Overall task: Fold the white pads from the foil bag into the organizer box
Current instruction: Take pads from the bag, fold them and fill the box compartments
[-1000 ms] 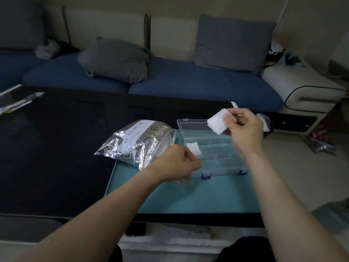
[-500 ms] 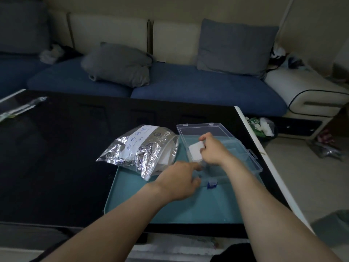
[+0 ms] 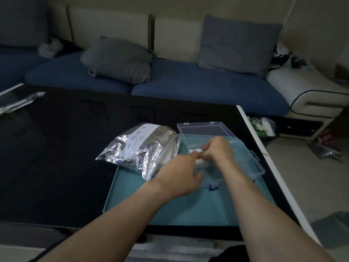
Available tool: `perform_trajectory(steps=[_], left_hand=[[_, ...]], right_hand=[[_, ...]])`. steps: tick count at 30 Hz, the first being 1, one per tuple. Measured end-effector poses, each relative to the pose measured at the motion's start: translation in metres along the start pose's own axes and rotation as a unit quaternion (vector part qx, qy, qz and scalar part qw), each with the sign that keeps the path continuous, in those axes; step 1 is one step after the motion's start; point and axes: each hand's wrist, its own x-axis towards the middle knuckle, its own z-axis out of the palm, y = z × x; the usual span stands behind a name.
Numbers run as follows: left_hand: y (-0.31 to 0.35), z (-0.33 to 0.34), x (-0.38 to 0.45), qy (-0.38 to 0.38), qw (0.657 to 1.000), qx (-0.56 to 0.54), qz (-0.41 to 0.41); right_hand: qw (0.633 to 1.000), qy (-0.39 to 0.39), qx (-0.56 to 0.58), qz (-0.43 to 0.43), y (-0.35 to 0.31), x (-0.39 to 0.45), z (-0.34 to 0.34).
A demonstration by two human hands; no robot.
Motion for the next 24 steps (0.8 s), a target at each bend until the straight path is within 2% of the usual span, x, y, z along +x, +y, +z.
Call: perform_trajectory(steps=[2,4,6,7,9,10,13,15,17,20,24], left_hand=[[0.001,-0.013,0.000,0.109,0.993,-0.038,-0.013],[0.001,-0.027,-0.001,0.211,0.976,-0.052,-0.023],[-0.004,-0.039,0.001,0.277,0.959,-0.040,-0.033],[-0.009,-0.043,0.002,0.293,0.955,-0.028,-0.043],[-0.021,-0.045,0.004,0.270,0.961,0.008,-0.065],[-0.028,-0.046,0.005,0.238,0.967,0.039,-0.082],[-0.046,-0.047,0.007,0.166,0.970,0.110,-0.142],[-0.056,-0.054,0.009,0.178,0.970,0.080,-0.147],[-0.063,-0.059,0.011,0.198,0.967,0.036,-0.157],[-0.070,-0.063,0.011,0.205,0.965,0.005,-0.163],[-0.072,-0.062,0.011,0.201,0.965,-0.043,-0.163]], right_hand=[[0.999,0.029,0.018,-0.035,0.000,0.000,-0.001],[0.990,0.039,0.051,-0.125,0.000,-0.002,-0.005],[0.979,-0.022,0.004,-0.201,-0.004,-0.004,-0.010],[0.976,-0.063,-0.025,-0.205,-0.007,-0.005,-0.010],[0.978,-0.114,-0.050,-0.170,-0.012,-0.008,-0.012],[0.980,-0.109,-0.054,-0.159,-0.013,-0.010,-0.014],[0.979,-0.018,0.003,-0.203,-0.021,-0.020,-0.020],[0.963,0.022,0.120,-0.241,-0.033,-0.030,-0.022],[0.949,-0.018,0.170,-0.266,-0.045,-0.041,-0.017],[0.951,-0.121,0.145,-0.246,-0.052,-0.051,0.004],[0.951,-0.135,0.161,-0.226,-0.057,-0.055,0.028]])
